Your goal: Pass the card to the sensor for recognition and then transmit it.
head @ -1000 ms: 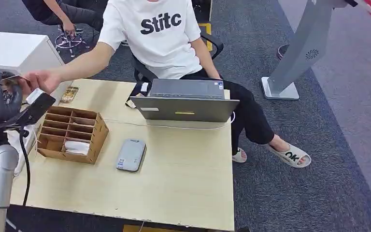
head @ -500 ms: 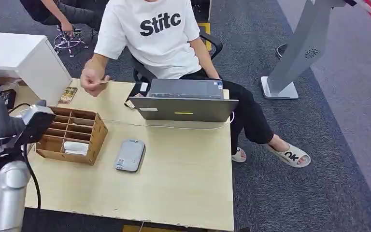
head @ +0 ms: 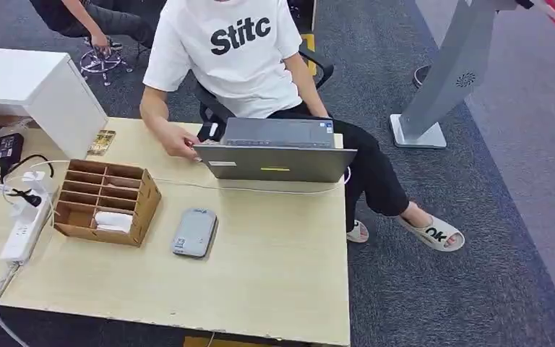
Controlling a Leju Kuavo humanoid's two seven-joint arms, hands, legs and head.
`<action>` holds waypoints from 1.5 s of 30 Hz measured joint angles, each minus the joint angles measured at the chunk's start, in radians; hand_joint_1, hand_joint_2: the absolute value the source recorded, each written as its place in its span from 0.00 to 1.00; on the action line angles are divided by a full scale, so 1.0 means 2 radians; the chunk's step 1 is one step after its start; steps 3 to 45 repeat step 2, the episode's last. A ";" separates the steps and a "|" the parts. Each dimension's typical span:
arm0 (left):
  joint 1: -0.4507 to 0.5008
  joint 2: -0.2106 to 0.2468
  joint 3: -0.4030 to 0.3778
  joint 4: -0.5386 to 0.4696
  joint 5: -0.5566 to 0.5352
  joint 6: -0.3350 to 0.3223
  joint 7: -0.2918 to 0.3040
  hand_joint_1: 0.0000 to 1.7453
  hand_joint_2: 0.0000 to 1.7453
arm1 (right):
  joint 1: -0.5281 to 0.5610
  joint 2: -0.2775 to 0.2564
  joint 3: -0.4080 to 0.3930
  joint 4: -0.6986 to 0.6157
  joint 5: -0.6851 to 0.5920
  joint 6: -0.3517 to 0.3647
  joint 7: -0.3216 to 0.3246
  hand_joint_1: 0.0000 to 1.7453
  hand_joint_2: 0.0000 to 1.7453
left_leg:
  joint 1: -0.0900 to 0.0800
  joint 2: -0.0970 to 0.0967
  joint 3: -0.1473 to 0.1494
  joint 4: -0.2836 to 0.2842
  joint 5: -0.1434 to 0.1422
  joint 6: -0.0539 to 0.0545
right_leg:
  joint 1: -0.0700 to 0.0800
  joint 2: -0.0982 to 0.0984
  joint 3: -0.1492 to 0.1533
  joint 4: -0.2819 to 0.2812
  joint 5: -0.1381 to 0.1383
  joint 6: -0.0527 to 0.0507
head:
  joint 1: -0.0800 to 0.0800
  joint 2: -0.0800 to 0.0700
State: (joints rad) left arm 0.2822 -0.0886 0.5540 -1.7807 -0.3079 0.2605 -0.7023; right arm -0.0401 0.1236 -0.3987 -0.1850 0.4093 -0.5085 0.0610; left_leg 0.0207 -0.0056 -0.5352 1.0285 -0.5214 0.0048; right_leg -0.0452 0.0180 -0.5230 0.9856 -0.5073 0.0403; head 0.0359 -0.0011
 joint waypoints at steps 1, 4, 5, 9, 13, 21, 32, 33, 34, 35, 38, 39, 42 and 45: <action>0.002 -0.007 0.018 -0.001 0.000 -0.002 0.000 0.00 1.00 | 0.000 0.001 -0.002 0.000 0.000 0.000 0.000 0.00 1.00 | 0.000 -0.001 0.000 0.000 0.000 0.000 | 0.000 -0.001 0.000 0.000 0.000 0.000 | 0.000 0.000; 0.003 -0.013 0.030 -0.002 -0.002 -0.004 0.000 0.00 1.00 | -0.001 0.001 -0.004 0.000 0.001 0.000 0.000 0.00 1.00 | 0.000 -0.001 0.000 0.000 0.001 0.000 | 0.000 -0.001 0.001 0.000 0.000 0.000 | 0.000 0.000; 0.003 -0.013 0.030 -0.002 -0.002 -0.004 0.000 0.00 1.00 | -0.001 0.001 -0.004 0.000 0.001 0.000 0.000 0.00 1.00 | 0.000 -0.001 0.000 0.000 0.001 0.000 | 0.000 -0.001 0.001 0.000 0.000 0.000 | 0.000 0.000; 0.003 -0.013 0.030 -0.002 -0.002 -0.004 0.000 0.00 1.00 | -0.001 0.001 -0.004 0.000 0.001 0.000 0.000 0.00 1.00 | 0.000 -0.001 0.000 0.000 0.001 0.000 | 0.000 -0.001 0.001 0.000 0.000 0.000 | 0.000 0.000; 0.003 -0.013 0.030 -0.002 -0.002 -0.004 0.000 0.00 1.00 | -0.001 0.001 -0.004 0.000 0.001 0.000 0.000 0.00 1.00 | 0.000 -0.001 0.000 0.000 0.001 0.000 | 0.000 -0.001 0.001 0.000 0.000 0.000 | 0.000 0.000; 0.003 -0.013 0.030 -0.002 -0.002 -0.004 0.000 0.00 1.00 | -0.001 0.001 -0.004 0.000 0.001 0.000 0.000 0.00 1.00 | 0.000 -0.001 0.000 0.000 0.001 0.000 | 0.000 -0.001 0.001 0.000 0.000 0.000 | 0.000 0.000; 0.003 -0.013 0.030 -0.002 -0.002 -0.004 0.000 0.00 1.00 | -0.001 0.001 -0.004 0.000 0.001 0.000 0.000 0.00 1.00 | 0.000 -0.001 0.000 0.000 0.001 0.000 | 0.000 -0.001 0.001 0.000 0.000 0.000 | 0.000 0.000; 0.003 -0.013 0.030 -0.002 -0.002 -0.004 0.000 0.00 1.00 | -0.001 0.001 -0.004 0.000 0.001 0.000 0.000 0.00 1.00 | 0.000 -0.001 0.000 0.000 0.001 0.000 | 0.000 -0.001 0.001 0.000 0.000 0.000 | 0.000 0.000; 0.003 -0.013 0.030 -0.002 -0.002 -0.004 0.000 0.00 1.00 | -0.001 0.001 -0.004 0.000 0.001 0.000 0.000 0.00 1.00 | 0.000 -0.001 0.000 0.000 0.001 0.000 | 0.000 -0.001 0.001 0.000 0.000 0.000 | 0.000 0.000; 0.003 -0.013 0.030 -0.002 -0.002 -0.004 0.000 0.00 1.00 | -0.001 0.001 -0.004 0.000 0.001 0.000 0.000 0.00 1.00 | 0.000 -0.001 0.000 0.000 0.001 0.000 | 0.000 -0.001 0.001 0.000 0.000 0.000 | 0.000 0.000; 0.003 -0.013 0.030 -0.002 -0.002 -0.004 0.000 0.00 1.00 | -0.001 0.001 -0.004 0.000 0.001 0.000 0.000 0.00 1.00 | 0.000 -0.001 0.000 0.000 0.001 0.000 | 0.000 -0.001 0.001 0.000 0.000 0.000 | 0.000 0.000; 0.003 -0.013 0.030 -0.002 -0.002 -0.004 0.000 0.00 1.00 | -0.001 0.001 -0.004 0.000 0.001 0.000 0.000 0.00 1.00 | 0.000 -0.001 0.000 0.000 0.001 0.000 | 0.000 -0.001 0.001 0.000 0.000 0.000 | 0.000 0.000; 0.003 -0.013 0.030 -0.002 -0.002 -0.004 0.000 0.00 1.00 | -0.001 0.001 -0.004 0.000 0.001 0.000 0.000 0.00 1.00 | 0.000 -0.001 0.000 0.000 0.001 0.000 | 0.000 -0.001 0.001 0.000 0.000 0.000 | 0.000 0.000; 0.003 -0.013 0.030 -0.002 -0.002 -0.004 0.000 0.00 1.00 | -0.001 0.001 -0.004 0.000 0.001 0.000 0.000 0.00 1.00 | 0.000 -0.001 0.000 0.000 0.001 0.000 | 0.000 -0.001 0.001 0.000 0.000 0.000 | 0.000 0.000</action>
